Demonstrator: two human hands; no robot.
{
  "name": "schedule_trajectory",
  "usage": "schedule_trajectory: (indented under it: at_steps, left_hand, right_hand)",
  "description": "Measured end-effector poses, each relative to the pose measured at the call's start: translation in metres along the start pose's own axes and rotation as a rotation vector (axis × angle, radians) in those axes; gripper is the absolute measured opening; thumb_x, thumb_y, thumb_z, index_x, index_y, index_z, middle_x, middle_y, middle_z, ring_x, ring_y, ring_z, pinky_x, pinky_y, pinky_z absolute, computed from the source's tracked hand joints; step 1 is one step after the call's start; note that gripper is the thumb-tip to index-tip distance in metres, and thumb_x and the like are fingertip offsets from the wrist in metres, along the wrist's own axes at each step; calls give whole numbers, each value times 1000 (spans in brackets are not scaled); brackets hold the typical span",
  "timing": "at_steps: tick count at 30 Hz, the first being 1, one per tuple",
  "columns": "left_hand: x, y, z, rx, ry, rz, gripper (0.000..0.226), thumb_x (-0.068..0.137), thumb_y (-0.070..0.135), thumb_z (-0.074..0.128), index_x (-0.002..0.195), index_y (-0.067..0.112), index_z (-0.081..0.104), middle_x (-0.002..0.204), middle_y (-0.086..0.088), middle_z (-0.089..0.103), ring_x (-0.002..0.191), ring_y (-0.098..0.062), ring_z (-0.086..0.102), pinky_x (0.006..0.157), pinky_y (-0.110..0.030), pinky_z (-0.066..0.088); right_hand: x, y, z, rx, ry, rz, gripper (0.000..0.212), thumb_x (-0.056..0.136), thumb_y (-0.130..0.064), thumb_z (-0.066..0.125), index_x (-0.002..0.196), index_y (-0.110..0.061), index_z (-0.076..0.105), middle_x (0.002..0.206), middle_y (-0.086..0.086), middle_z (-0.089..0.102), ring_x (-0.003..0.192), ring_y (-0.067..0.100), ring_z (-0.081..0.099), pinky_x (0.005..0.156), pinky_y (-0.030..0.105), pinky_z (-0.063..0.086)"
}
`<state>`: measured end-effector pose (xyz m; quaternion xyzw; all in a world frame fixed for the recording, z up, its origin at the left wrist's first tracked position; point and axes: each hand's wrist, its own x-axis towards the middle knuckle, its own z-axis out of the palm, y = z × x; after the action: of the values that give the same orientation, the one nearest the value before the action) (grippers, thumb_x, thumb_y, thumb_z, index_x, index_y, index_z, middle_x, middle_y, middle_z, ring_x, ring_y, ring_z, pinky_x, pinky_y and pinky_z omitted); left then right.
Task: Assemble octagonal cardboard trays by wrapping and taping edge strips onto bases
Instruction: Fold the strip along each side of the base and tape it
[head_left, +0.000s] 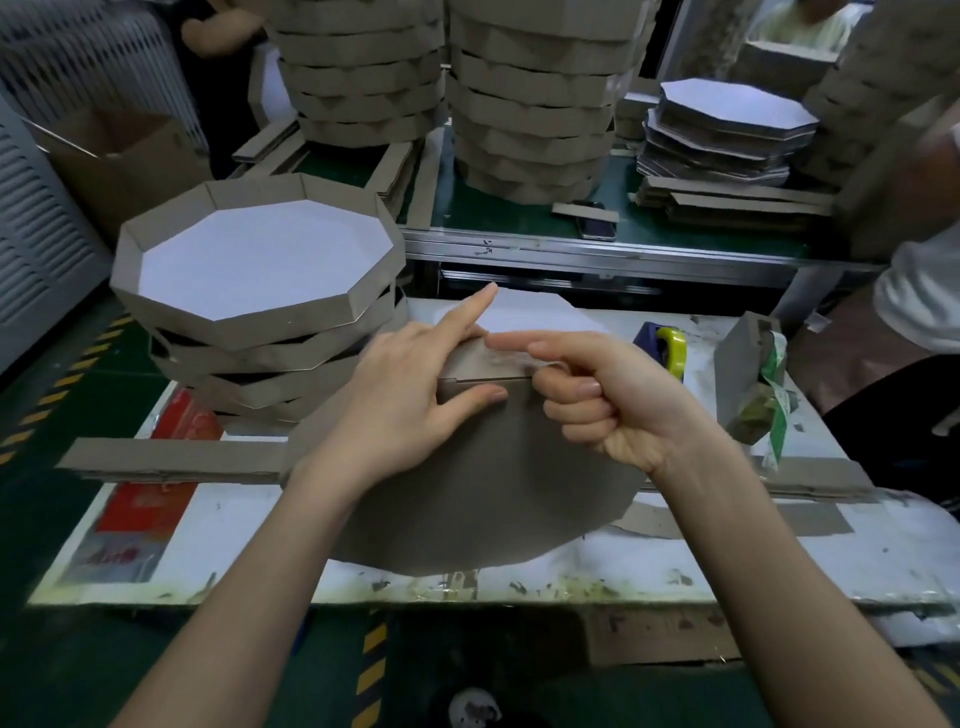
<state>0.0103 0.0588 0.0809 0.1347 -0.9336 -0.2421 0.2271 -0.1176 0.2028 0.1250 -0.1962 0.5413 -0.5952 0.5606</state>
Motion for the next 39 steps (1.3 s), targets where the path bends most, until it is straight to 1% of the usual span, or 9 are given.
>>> schedule_trajectory:
  at_steps: [7, 11, 14, 18, 23, 28, 33, 36, 39]
  left_hand:
    - [-2, 1, -3, 40, -16, 114, 48, 90, 44, 59, 137, 41, 50, 128, 11, 60, 114, -18, 53, 96, -44, 40]
    - [-3, 1, -3, 57, -18, 122, 44, 88, 48, 54, 131, 38, 58, 125, 12, 59, 112, -17, 52, 93, -41, 40]
    - [-3, 2, -4, 68, -22, 116, 44, 87, 50, 50, 127, 37, 61, 125, 13, 59, 113, -16, 51, 92, -39, 39]
    - [-3, 1, -3, 124, -51, 116, 45, 90, 53, 47, 132, 38, 57, 129, 13, 55, 114, -17, 49, 92, -39, 39]
    - [7, -7, -3, 176, -60, 56, 40, 96, 44, 52, 135, 40, 54, 136, 9, 52, 118, -21, 46, 95, -39, 36]
    - [2, -5, -2, 156, -42, 72, 50, 90, 53, 44, 136, 35, 53, 135, 11, 55, 114, -21, 50, 91, -41, 39]
    - [-2, -4, 1, 123, -17, 42, 60, 91, 48, 58, 144, 29, 40, 131, 8, 58, 117, -20, 49, 94, -41, 36]
    - [-4, -4, 0, 89, -18, 25, 68, 88, 49, 58, 147, 26, 33, 133, 12, 56, 120, -18, 48, 98, -39, 34]
    - [-4, -3, 0, 95, -20, 11, 76, 88, 51, 57, 152, 28, 24, 133, 12, 55, 120, -18, 47, 100, -38, 32]
  right_hand:
    - [-15, 14, 0, 62, 19, -16, 32, 103, -14, 34, 117, -11, 62, 39, -10, 25, 28, -2, 20, 26, 11, 14]
    - [-20, 20, 0, 77, 13, -41, 30, 99, -16, 40, 116, -9, 63, 39, -10, 27, 28, -1, 21, 25, 11, 18]
    - [-22, 23, 0, 86, 10, -57, 40, 86, -21, 51, 121, -6, 63, 40, -10, 28, 28, -1, 22, 25, 11, 18]
    - [-23, 26, 0, 111, 32, -75, 37, 82, -21, 52, 109, -5, 73, 40, -9, 28, 28, -1, 22, 25, 12, 18]
    - [-27, 38, 4, 98, 9, -55, 33, 82, -22, 53, 96, -3, 77, 40, -9, 28, 29, 0, 22, 26, 12, 19]
    - [-30, 27, 6, 129, 36, -153, 34, 83, -23, 54, 108, -11, 75, 41, -9, 25, 30, -1, 20, 28, 10, 16]
    - [-19, 18, 11, 121, 85, -149, 35, 99, -13, 42, 128, -13, 60, 42, -8, 23, 30, 0, 18, 30, 8, 12]
    - [-13, 20, 10, 118, 98, -107, 27, 100, -13, 40, 120, -12, 59, 41, -8, 22, 30, 0, 17, 30, 10, 8]
    - [-13, 23, 9, 102, 93, -95, 37, 90, -17, 50, 121, -5, 64, 41, -9, 23, 30, -1, 17, 28, 11, 11]
